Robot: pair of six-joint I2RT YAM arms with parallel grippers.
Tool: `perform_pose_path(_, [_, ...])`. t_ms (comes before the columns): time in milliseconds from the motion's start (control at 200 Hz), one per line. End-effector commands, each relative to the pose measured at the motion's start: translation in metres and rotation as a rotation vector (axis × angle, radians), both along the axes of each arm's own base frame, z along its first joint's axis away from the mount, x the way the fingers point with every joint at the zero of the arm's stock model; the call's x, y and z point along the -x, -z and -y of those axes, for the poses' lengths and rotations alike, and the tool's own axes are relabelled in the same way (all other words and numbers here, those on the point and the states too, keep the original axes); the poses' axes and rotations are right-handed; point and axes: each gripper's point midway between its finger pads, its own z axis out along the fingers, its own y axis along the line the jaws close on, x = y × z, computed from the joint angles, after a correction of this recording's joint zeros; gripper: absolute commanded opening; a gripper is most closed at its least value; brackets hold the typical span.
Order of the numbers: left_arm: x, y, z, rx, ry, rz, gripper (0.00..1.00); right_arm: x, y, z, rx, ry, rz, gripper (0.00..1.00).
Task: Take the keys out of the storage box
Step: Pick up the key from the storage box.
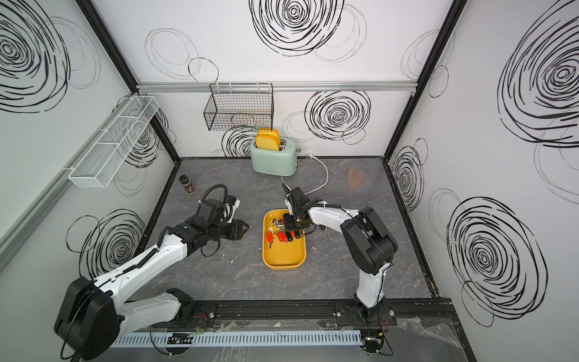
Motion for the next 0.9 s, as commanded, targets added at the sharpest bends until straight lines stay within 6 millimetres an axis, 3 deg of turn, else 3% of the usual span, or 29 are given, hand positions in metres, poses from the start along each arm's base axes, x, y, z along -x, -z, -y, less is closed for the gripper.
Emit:
perform_pose_path(0, [-0.005, 0.001, 0.000, 0.017, -0.012, 0.011, 0.52, 0.002, 0.001, -0.002, 0.022, 0.003, -0.017, 0.25])
perform_pose_path(485, [-0.005, 0.004, 0.001, 0.017, -0.010, 0.004, 0.52, 0.009, -0.012, 0.001, 0.039, 0.014, 0.006, 0.31])
perform_pose_path(895, [-0.003, 0.005, 0.001, 0.015, -0.012, 0.003, 0.52, 0.015, 0.007, 0.003, 0.052, 0.025, -0.032, 0.33])
